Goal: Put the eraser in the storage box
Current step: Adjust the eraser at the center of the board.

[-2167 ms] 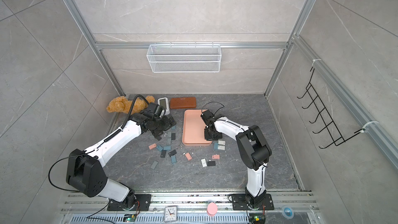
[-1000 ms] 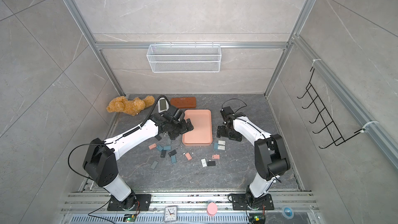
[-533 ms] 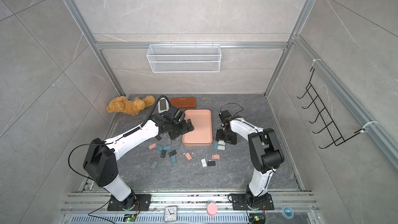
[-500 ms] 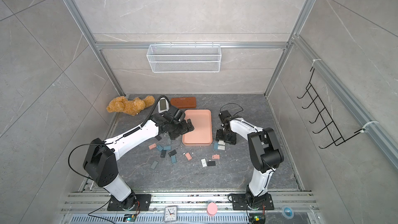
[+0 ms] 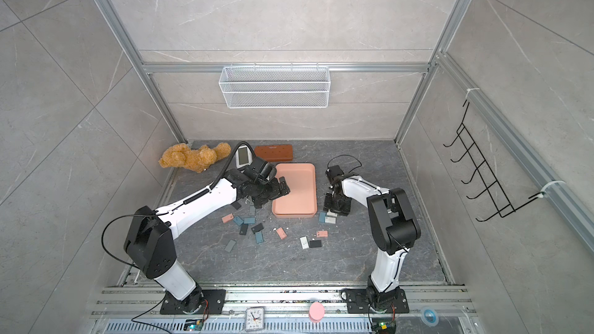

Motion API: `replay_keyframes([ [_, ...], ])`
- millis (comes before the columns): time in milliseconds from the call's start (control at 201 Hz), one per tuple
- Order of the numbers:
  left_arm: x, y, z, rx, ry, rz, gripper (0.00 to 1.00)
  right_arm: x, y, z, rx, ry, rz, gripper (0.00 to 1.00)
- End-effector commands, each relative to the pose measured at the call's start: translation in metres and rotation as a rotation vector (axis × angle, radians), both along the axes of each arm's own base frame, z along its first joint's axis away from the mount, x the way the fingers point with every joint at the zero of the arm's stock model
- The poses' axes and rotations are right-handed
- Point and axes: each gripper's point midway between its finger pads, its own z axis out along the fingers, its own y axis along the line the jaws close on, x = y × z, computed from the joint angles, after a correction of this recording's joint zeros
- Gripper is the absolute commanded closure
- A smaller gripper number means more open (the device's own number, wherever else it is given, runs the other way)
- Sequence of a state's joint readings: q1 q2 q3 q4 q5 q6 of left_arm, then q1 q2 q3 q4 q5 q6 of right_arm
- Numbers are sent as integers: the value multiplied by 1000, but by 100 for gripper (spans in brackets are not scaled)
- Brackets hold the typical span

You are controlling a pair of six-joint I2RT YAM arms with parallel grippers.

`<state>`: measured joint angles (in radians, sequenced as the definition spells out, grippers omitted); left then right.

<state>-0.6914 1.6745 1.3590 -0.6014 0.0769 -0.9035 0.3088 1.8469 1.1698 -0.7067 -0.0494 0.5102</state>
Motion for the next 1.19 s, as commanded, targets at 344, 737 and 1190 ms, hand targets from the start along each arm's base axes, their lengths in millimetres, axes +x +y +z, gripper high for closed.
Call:
replay_keyframes([
  [344, 4, 0, 14, 3, -55, -21, 0, -8, -19, -7, 15, 70, -347, 54],
  [737, -2, 7, 15, 13, -64, -26, 0, 24, -33, 6, 138, 56, -681, 49],
  [1190, -4, 9, 17, 14, -72, -28, 0, 41, -41, 45, 49, -38, -224, 5],
])
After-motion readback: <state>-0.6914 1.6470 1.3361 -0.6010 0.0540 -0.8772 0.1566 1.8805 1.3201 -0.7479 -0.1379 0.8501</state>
